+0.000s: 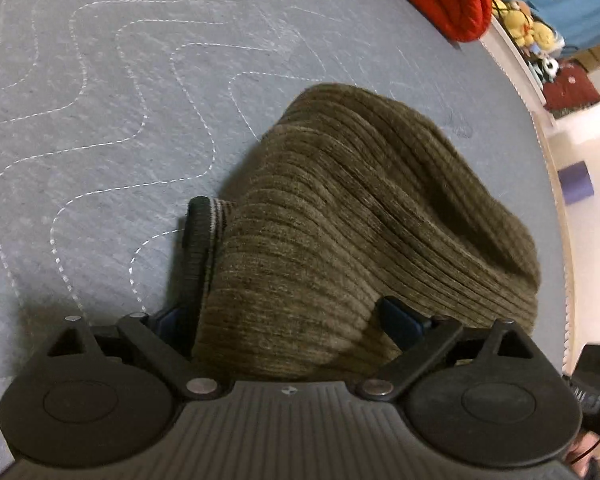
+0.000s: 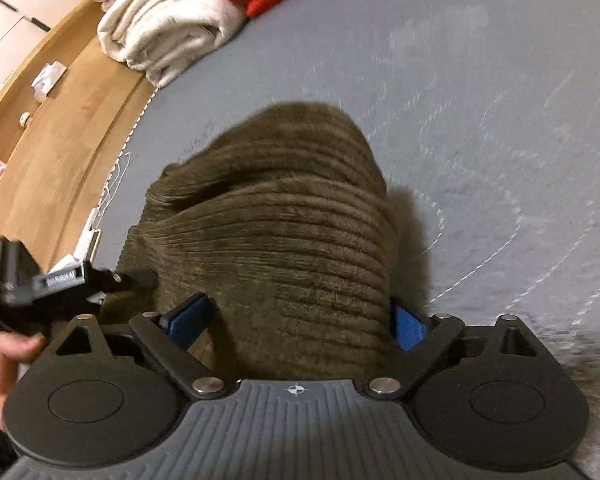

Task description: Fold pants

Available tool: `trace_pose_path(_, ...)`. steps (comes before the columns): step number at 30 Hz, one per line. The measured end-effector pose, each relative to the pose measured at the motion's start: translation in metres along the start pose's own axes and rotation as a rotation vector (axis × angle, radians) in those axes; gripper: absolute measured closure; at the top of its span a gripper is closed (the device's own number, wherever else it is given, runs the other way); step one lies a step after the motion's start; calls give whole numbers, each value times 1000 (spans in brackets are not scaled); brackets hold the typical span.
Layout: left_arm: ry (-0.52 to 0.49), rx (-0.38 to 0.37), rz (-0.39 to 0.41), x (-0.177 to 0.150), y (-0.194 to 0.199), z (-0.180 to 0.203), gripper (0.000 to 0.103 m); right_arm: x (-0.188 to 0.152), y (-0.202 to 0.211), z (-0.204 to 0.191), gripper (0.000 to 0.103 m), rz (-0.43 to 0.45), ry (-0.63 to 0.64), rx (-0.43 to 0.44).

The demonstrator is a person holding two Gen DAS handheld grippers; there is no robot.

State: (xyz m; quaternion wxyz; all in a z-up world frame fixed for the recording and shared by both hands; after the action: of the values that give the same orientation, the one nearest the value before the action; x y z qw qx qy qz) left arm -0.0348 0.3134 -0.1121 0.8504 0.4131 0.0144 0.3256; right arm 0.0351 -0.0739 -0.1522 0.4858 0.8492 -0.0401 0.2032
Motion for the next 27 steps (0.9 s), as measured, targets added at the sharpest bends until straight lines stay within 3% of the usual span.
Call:
trace_pose_path(2, -29, 7, 14, -1, 2, 4, 11, -1, -6, -2, 24, -3, 9, 4)
trace_pose_path(4, -26, 26, 41, -6, 4, 10, 17, 2, -3, 0, 47, 20, 13, -16)
trace_pose_path(7, -78, 26, 68, -10, 5, 30, 31, 3, 18, -4, 61, 68, 33, 8)
trace_pose_path(11, -145, -56, 70, -15, -10, 70, 46, 8, 57, -1, 63, 189, 84, -10)
trace_pose_path(14, -216, -117, 56, -17, -34, 111, 58, 18, 87, 24, 63, 284, 73, -43)
trace_pose_path(20, -342, -235, 95, -19, -70, 194, 60, 43, 143, 96, 63, 439, 8, -136)
trace_pose_path(22, -371, -235, 108, -24, -84, 210, 60, 50, 152, 122, 63, 482, -17, -167)
trace_pose_path(24, -388, -185, 114, -30, -96, 214, 59, 56, 157, 141, 61, 540, 10, -225)
trace_pose_path(26, -383, -128, 102, -34, -104, 213, 57, 63, 150, 160, 52, 558, 27, -287)
trace_pose_path(27, -367, -127, 87, -35, -105, 209, 56, 67, 143, 170, 42, 539, 23, -337)
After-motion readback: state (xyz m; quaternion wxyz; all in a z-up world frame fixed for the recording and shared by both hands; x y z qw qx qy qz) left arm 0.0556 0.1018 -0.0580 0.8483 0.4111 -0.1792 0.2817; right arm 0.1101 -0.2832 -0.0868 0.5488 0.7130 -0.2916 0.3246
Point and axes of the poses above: each gripper's, at about its wrist camera, not at the fingertips, and y roughly against the way its jaws point, z to its right, x to its top, the point moved 1 cm from there along -y, roughly the way its jaws point, and after that the axes turned 14 degrees about -x, right-handed, at the moved point
